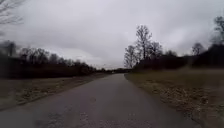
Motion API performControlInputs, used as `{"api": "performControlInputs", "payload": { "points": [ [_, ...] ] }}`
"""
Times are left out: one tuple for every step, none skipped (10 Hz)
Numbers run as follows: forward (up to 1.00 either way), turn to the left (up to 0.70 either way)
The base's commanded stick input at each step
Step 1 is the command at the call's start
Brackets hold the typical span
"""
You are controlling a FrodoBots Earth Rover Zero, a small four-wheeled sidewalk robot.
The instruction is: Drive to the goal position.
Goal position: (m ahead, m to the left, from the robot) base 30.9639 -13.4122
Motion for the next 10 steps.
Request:
{"api": "performControlInputs", "payload": {
  "points": [
    [0.64, 0.00],
    [0.70, -0.02],
    [0.70, -0.04],
    [0.70, -0.02],
    [0.70, 0.00],
    [0.70, 0.00],
    [0.70, 0.00],
    [0.70, 0.00],
    [0.70, 0.00],
    [0.70, 0.00]
  ]
}}
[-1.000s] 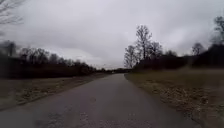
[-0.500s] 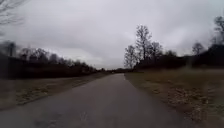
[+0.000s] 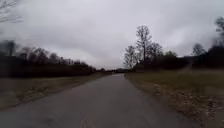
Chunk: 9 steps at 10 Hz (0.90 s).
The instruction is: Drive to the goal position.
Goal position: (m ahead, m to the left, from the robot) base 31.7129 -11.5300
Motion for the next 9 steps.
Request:
{"api": "performControlInputs", "payload": {
  "points": [
    [0.70, 0.00],
    [0.70, -0.01],
    [0.70, -0.13],
    [0.70, -0.24],
    [0.70, -0.35],
    [0.70, -0.27],
    [0.70, -0.09],
    [0.70, 0.00],
    [0.70, 0.00]
  ]
}}
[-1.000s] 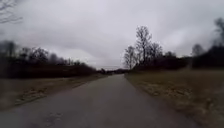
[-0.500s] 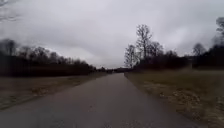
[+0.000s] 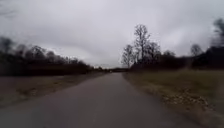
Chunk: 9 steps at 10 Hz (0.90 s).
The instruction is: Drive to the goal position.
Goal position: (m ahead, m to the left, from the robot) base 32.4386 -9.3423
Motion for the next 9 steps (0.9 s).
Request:
{"api": "performControlInputs", "payload": {
  "points": [
    [0.70, 0.00],
    [0.70, 0.00],
    [0.70, 0.00],
    [0.70, 0.00],
    [0.70, 0.00],
    [0.70, 0.00],
    [0.70, 0.00],
    [0.70, 0.00],
    [0.70, 0.17]
  ]
}}
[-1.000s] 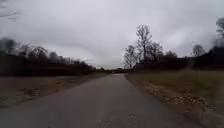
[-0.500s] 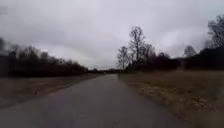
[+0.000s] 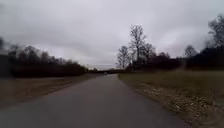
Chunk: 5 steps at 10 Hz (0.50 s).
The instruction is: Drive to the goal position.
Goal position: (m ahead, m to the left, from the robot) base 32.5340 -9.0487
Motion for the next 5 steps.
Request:
{"api": "performControlInputs", "payload": {
  "points": [
    [0.70, 0.33],
    [0.70, 0.35],
    [0.70, 0.12],
    [0.70, 0.00],
    [0.70, 0.00]
  ]
}}
